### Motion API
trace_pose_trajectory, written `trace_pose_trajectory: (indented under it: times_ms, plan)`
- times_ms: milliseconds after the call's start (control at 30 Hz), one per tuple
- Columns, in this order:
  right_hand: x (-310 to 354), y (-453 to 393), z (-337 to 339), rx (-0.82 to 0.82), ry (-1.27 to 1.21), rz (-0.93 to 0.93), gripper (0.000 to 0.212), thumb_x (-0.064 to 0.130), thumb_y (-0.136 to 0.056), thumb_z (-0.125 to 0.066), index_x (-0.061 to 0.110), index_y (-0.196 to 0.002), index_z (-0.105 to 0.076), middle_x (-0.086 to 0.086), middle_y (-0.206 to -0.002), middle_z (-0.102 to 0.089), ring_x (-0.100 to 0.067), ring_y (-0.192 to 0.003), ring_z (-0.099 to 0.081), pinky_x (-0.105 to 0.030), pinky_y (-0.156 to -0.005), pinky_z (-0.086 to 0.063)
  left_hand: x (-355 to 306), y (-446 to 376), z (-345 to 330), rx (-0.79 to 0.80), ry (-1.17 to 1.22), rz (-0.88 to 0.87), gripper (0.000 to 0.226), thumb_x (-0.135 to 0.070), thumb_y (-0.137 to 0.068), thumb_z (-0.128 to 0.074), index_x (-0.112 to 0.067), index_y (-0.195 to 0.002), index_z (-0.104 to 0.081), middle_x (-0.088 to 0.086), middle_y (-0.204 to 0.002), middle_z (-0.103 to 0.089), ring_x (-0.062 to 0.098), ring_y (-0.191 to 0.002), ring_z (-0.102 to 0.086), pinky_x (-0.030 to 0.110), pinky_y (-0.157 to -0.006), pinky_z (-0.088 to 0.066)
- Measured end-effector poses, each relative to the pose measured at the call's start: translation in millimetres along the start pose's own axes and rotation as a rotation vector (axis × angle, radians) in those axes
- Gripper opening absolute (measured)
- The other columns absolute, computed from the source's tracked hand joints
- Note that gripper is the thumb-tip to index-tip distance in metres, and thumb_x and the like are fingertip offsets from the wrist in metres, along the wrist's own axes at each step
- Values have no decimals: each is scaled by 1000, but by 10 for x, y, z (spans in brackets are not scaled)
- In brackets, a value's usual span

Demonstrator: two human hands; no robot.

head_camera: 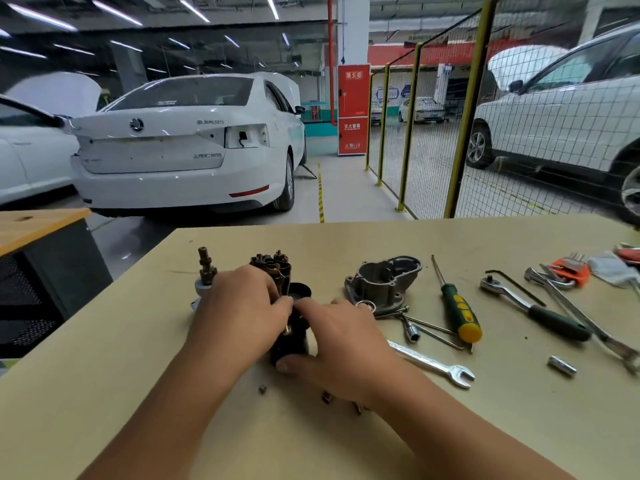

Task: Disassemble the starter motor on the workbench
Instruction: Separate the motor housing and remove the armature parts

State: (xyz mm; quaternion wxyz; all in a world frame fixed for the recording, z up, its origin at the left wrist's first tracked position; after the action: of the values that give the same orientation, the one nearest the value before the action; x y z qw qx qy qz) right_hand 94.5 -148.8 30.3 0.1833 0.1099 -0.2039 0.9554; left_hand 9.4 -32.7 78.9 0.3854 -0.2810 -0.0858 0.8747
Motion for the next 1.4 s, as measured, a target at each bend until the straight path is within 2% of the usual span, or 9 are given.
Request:
trace_pose_trajectory:
  times_ms: [167, 267, 367, 500, 633, 833, 967, 1167, 1400]
  plan:
    - [-17, 3, 10, 4, -13, -9, 52, 68, -75, -63, 36, -111, -44, 12, -99, -65, -22, -93, -53, -46, -84, -39, 4, -48, 33, 109, -19, 50, 18, -36, -74, -74, -29, -58, -73, -6, -63, -68, 17, -68, -65, 35, -63, -59]
    - [-23, 8, 20, 4, -31, -20, 54, 67, -74, -64, 36, -114, -45, 12, -101, -65, -21, -95, -58, -46, -85, -41, -26, -58, 41, 56, -121, 29, 30, -49, -80, -73, -27, -60, -68, -7, -65, -65, 17, -67, -62, 28, -55, -46]
    - [-61, 37, 49, 18, -89, -13, 50, 58, -75, -59, 39, -120, -47, 14, -105, -66, -13, -93, -60, -44, -86, -47, 83, 29, -19, 27, 108, -38, 39, -64, -81, -71, -30, -64, -71, -11, -64, -67, 5, -65, -63, 28, -58, -49]
    - [-120, 60, 121, 9, -440, 10, 51, 36, -75, -48, 43, -125, -55, 21, -113, -65, 7, -83, -57, -31, -75, -49, 248, 251, -92, 55, 462, -190, 45, -77, -61, -75, -41, -88, -72, -29, -74, -68, -6, -65, -62, 9, -57, -42]
    - [-100, -54, 153, -55, -479, 53, 33, 27, -93, -45, 30, -117, -68, 13, -105, -71, -4, -98, -64, -36, -85, -54, 307, 300, -239, 42, 473, -236, 60, -67, -42, -88, -44, -95, -71, -21, -86, -66, -4, -74, -62, 10, -63, -44]
    - [28, -291, 287, -42, -264, 50, 19, 44, -95, -58, 28, -92, -68, 9, -83, -69, -10, -77, -62, -37, -70, -53, 289, 338, -309, -81, 443, -244, 54, -55, -52, -86, -37, -102, -73, -15, -94, -67, 3, -91, -64, 29, -79, -54]
    - [126, -487, 410, 100, -115, 35, 26, 44, -88, -71, 28, -71, -61, 8, -68, -59, -9, -65, -55, -28, -53, -37, 312, 352, -322, -92, 432, -211, 58, -52, -55, -87, -40, -107, -67, -16, -93, -69, 4, -90, -67, 37, -77, -58]
    - [298, -591, 524, 225, 223, 60, 17, 37, -92, -65, 20, -89, -66, 0, -77, -58, -23, -69, -59, -29, -52, -40, 341, 350, -306, -44, 532, -200, 72, -37, -55, -96, -55, -107, -49, -29, -95, -66, -9, -90, -64, 5, -72, -47]
    - [461, -579, 556, 240, 287, 96, 9, 20, -91, -60, 20, -93, -68, -3, -82, -61, -25, -73, -62, -31, -55, -48, 433, 301, -299, 71, 631, -198, 81, -34, -50, -89, -58, -112, -42, -27, -94, -71, -7, -94, -67, 4, -75, -47]
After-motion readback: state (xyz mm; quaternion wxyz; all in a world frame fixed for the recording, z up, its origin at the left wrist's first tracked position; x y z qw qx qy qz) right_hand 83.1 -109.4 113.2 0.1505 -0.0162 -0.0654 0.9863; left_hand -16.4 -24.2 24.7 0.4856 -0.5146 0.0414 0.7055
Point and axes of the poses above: each hand's wrist, its own y-axis away from the middle knuckle, its own z-axis out of the back of the hand, x = y × z, the point moved 4 cm from there along -y, towards the middle knuckle
